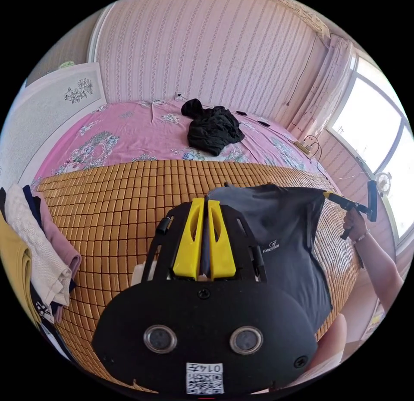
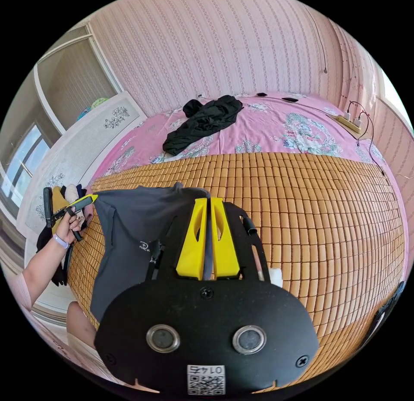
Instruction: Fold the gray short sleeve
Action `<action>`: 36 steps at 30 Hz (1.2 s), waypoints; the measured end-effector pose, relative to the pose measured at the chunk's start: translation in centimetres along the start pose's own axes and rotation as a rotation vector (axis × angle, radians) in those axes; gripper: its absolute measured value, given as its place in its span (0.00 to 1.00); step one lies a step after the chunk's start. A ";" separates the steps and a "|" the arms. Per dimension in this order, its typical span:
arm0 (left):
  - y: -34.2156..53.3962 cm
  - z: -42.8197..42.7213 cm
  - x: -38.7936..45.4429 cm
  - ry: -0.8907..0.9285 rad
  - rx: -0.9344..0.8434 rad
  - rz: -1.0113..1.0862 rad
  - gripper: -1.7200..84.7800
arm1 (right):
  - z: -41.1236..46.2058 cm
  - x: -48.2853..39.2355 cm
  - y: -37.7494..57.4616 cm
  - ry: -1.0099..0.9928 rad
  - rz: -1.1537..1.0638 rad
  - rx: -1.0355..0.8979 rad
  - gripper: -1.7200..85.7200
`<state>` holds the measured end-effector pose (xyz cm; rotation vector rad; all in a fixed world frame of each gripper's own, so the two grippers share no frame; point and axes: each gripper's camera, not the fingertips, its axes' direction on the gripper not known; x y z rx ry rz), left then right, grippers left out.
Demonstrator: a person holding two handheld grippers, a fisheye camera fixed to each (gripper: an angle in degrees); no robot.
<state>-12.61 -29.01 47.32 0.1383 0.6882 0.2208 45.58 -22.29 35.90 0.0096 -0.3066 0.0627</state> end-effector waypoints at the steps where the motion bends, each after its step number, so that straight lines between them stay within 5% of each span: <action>1: 0.1 -0.7 0.2 0.014 -0.001 0.007 0.01 | -0.5 0.1 0.2 -0.011 -0.007 0.000 0.03; 9: 7.7 -7.7 -0.2 0.184 -0.059 0.110 0.01 | -5.7 2.0 7.4 -0.237 -0.030 -0.052 0.03; 14: 20.9 -7.2 -0.5 0.354 -0.271 0.009 0.01 | -4.1 4.2 17.9 -0.342 0.062 -0.300 0.03; 25: 25.8 -9.2 -0.9 0.148 -0.382 0.008 0.01 | -6.6 6.4 25.4 -0.197 0.168 -0.278 0.03; 30: 27.1 -9.4 -1.7 0.198 -0.424 -0.046 0.06 | -6.7 6.4 27.0 -0.204 0.196 -0.312 0.04; 36: 25.0 -12.6 0.6 0.048 -0.342 0.071 0.07 | -7.1 1.3 24.2 -0.133 -0.017 -0.237 0.06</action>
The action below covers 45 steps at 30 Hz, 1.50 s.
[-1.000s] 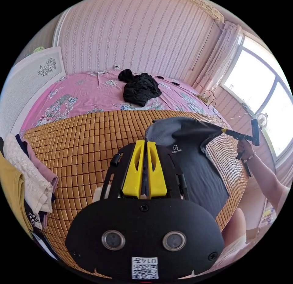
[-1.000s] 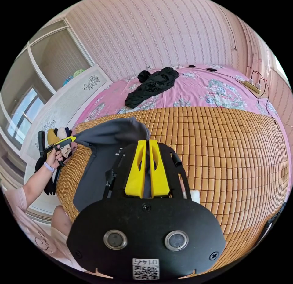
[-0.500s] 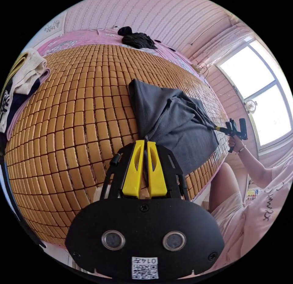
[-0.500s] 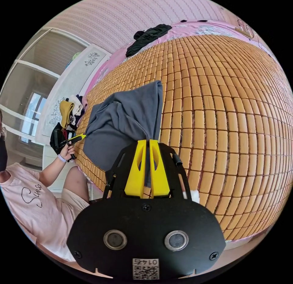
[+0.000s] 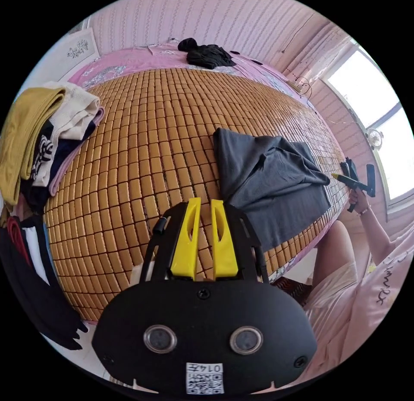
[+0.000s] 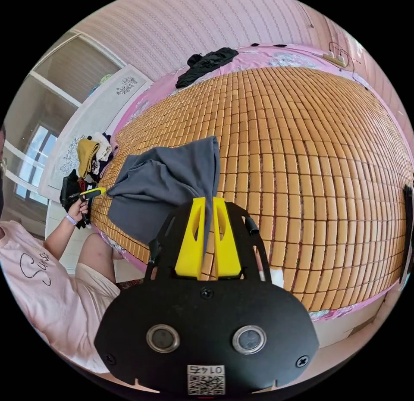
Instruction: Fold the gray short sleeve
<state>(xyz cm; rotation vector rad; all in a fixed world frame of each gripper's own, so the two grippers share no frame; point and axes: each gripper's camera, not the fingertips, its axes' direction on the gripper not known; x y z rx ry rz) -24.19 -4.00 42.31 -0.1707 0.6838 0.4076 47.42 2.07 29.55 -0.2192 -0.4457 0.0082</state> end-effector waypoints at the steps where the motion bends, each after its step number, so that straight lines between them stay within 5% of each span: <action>1: -0.9 0.0 1.5 0.029 0.022 0.040 0.07 | 1.1 -1.6 -1.2 -0.045 -0.058 -0.003 0.07; 5: -4.7 3.1 7.4 0.149 0.047 0.121 0.09 | 6.3 -5.5 -4.5 -0.100 -0.145 -0.073 0.11; 11: -7.4 9.3 10.6 0.037 -0.060 0.109 0.09 | 10.9 -6.4 -5.5 -0.019 -0.101 -0.094 0.06; 17: -3.6 4.9 11.4 0.120 0.049 0.263 0.03 | 6.3 -6.6 -1.9 -0.286 -0.306 -0.042 0.02; 19: -0.9 3.1 12.1 0.231 0.077 0.400 0.03 | 5.0 -7.5 0.7 -0.397 -0.439 -0.168 0.03; 24: 4.7 3.4 12.0 0.406 -0.135 0.480 0.06 | 4.9 -7.7 3.7 -0.287 -0.442 -0.375 0.07; 27: 4.6 3.2 11.2 0.442 -0.165 0.470 0.07 | 4.1 -6.2 2.2 -0.217 -0.316 -0.237 0.10; 34: -4.0 3.7 6.8 0.052 0.169 0.168 0.06 | 6.7 -2.2 -4.5 0.143 0.045 0.047 0.14; 40: -8.6 11.1 5.8 -0.103 0.004 0.047 0.06 | 10.4 0.0 -6.0 0.116 0.226 0.002 0.04; 45: -7.3 11.2 5.1 -0.245 0.052 0.021 0.01 | 9.2 1.0 -5.0 0.164 0.274 0.080 0.02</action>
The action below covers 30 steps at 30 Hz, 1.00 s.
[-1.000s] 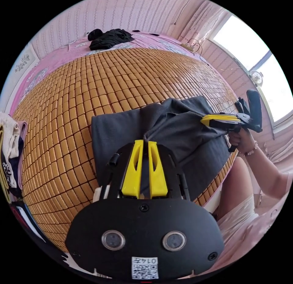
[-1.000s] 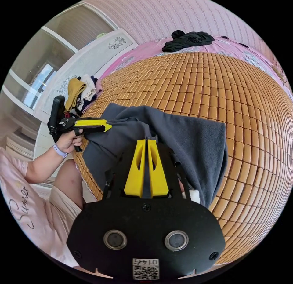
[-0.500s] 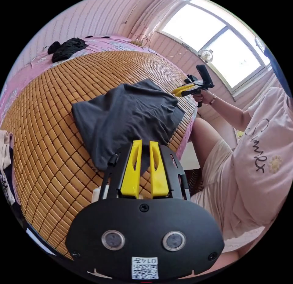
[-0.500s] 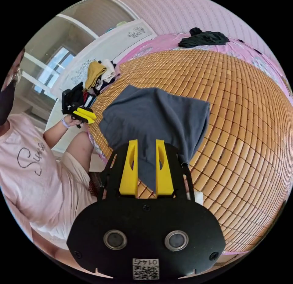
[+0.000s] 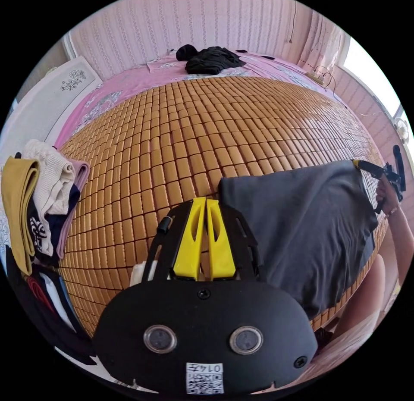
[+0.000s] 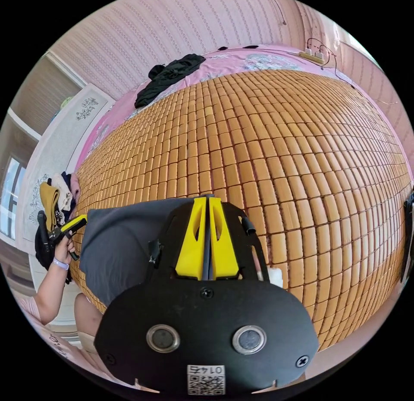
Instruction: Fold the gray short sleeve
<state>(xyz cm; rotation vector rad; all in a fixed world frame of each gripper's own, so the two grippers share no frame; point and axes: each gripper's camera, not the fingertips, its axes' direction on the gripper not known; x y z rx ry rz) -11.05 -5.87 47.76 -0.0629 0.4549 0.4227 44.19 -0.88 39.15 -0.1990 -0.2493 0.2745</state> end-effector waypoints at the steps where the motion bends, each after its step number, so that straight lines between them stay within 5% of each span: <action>1: 0.4 0.1 -0.5 0.026 0.019 -0.021 0.01 | 0.2 0.1 0.1 0.010 0.007 -0.012 0.02; 8: 2.1 -2.5 -0.1 0.200 0.069 -0.036 0.02 | -2.9 -2.1 2.3 0.003 -0.112 0.075 0.04; 14: 7.4 -4.8 9.8 0.455 -0.041 0.243 0.09 | -3.3 -10.2 10.5 -0.153 -0.607 -0.157 0.10; 19: 10.4 -2.8 16.4 0.380 -0.164 0.415 0.11 | 0.1 -13.4 15.9 -0.060 -0.727 -0.326 0.11; 30: 11.9 -7.6 16.6 0.312 -0.013 0.426 0.01 | -3.5 -12.5 16.6 -0.129 -0.654 -0.285 0.02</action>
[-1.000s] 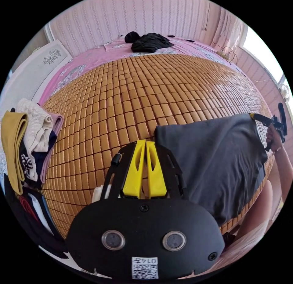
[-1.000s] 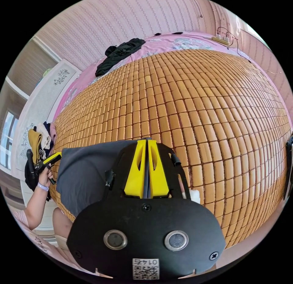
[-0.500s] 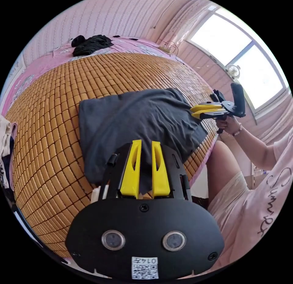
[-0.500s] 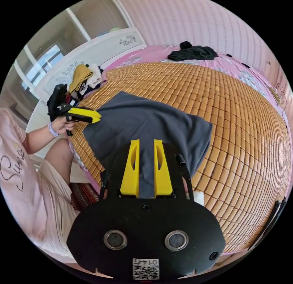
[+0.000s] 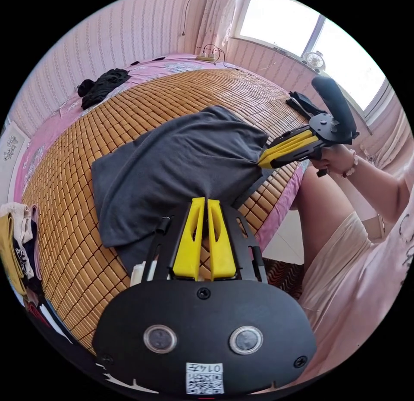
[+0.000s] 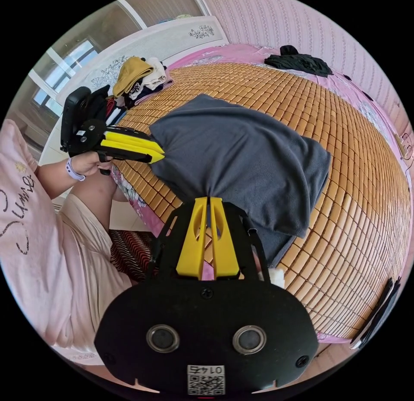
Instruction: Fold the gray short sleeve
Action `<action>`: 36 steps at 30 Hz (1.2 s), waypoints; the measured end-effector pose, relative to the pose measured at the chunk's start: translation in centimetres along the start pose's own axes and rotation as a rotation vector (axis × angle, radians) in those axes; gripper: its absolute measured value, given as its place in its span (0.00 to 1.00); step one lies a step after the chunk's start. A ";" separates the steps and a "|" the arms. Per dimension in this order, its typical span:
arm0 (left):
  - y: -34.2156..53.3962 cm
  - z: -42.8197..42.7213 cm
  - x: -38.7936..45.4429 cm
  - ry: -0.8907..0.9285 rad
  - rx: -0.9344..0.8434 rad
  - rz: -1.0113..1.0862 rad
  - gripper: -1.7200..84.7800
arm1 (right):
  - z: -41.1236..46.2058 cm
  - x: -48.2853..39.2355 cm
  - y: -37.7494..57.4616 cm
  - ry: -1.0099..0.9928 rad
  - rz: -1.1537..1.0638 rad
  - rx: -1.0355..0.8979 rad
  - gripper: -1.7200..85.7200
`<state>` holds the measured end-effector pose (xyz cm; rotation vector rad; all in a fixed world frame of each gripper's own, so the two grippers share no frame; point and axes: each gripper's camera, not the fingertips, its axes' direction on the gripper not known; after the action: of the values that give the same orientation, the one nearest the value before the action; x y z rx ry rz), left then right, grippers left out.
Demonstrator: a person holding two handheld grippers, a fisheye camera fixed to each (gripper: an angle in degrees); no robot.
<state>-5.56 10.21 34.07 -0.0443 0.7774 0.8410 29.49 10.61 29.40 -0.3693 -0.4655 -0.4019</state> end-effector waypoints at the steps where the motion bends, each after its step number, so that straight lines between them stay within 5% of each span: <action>1: 0.3 0.3 -0.1 0.021 -0.014 -0.002 0.01 | 0.4 0.1 0.2 -0.014 0.003 -0.012 0.02; 10: 0.8 1.6 -2.1 0.126 -0.093 -0.022 0.06 | 0.3 1.4 0.2 0.040 0.039 -0.026 0.06; 20: -5.0 -0.5 -19.3 -0.157 0.098 -0.295 0.08 | -2.1 15.0 -3.1 0.191 0.468 0.309 0.14; 24: -6.4 2.6 -23.8 -0.090 0.029 -0.448 0.11 | 0.3 18.7 -3.3 -0.023 0.598 0.289 0.09; 30: -6.4 1.9 -24.2 -0.190 0.083 -0.388 0.02 | -2.1 19.0 -1.2 0.078 0.646 0.449 0.02; 36: -6.3 2.8 -26.0 -0.136 0.105 -0.448 0.02 | -1.3 17.5 -2.5 0.111 0.582 0.402 0.03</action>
<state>-10.32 -10.18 51.00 -0.0645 0.6485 0.3738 43.13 2.88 37.71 -0.0785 -0.3011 0.2360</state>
